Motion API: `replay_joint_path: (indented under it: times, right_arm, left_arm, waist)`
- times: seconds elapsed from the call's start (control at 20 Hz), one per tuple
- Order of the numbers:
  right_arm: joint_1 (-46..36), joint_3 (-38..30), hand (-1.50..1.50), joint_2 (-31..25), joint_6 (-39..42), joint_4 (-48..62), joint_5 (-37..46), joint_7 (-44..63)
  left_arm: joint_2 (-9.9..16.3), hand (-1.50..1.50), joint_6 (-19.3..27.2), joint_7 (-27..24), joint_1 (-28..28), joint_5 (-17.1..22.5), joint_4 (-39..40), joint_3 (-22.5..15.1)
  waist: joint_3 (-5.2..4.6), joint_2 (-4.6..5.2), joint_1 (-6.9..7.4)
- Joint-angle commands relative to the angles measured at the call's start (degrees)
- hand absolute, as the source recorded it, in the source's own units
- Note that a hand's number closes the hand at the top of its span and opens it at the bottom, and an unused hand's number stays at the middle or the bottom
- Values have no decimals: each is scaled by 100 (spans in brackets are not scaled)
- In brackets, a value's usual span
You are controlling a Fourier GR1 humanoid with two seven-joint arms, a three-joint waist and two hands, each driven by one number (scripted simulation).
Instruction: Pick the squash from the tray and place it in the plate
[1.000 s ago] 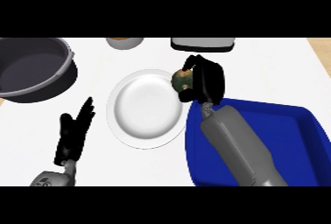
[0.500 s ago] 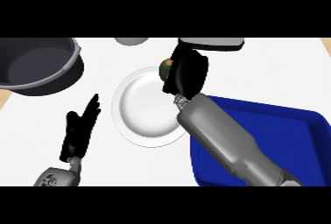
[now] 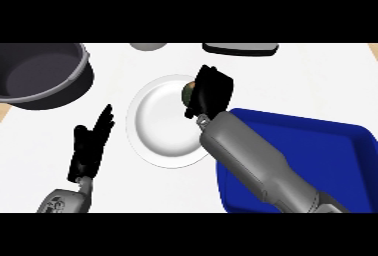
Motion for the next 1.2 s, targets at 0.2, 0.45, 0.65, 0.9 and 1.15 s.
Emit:
replay_joint_path:
  times: [0.2, 0.45, 0.65, 0.9, 1.15]
  right_arm:
    - [260, 167, -150, 63, -47, 380, -1761, 476]
    - [117, 782, -150, 64, -682, 524, -2534, -361]
    - [285, 476, -150, 64, -1669, 86, -2318, -1322]
    - [430, 47, -150, 65, -3264, -843, -2277, -1577]
    - [1308, 171, -150, 65, -3753, -1519, -2638, -2183]
  left_arm:
    - [-99, 0, 25, 18, 2, -78, -47, -67]
    - [56, 0, -147, -442, 367, -2, 12, 164]
    - [7, 0, 28, -20, 260, -110, -93, 131]
    - [21, 0, 6, -33, 146, -8, -28, 272]
    - [-66, 0, 106, -14, 395, -75, -205, 243]
  waist:
    - [8, 10, -31]
    - [6, -10, -136]
    - [12, -26, -255]
    - [16, -47, -333]
    - [11, -58, -375]
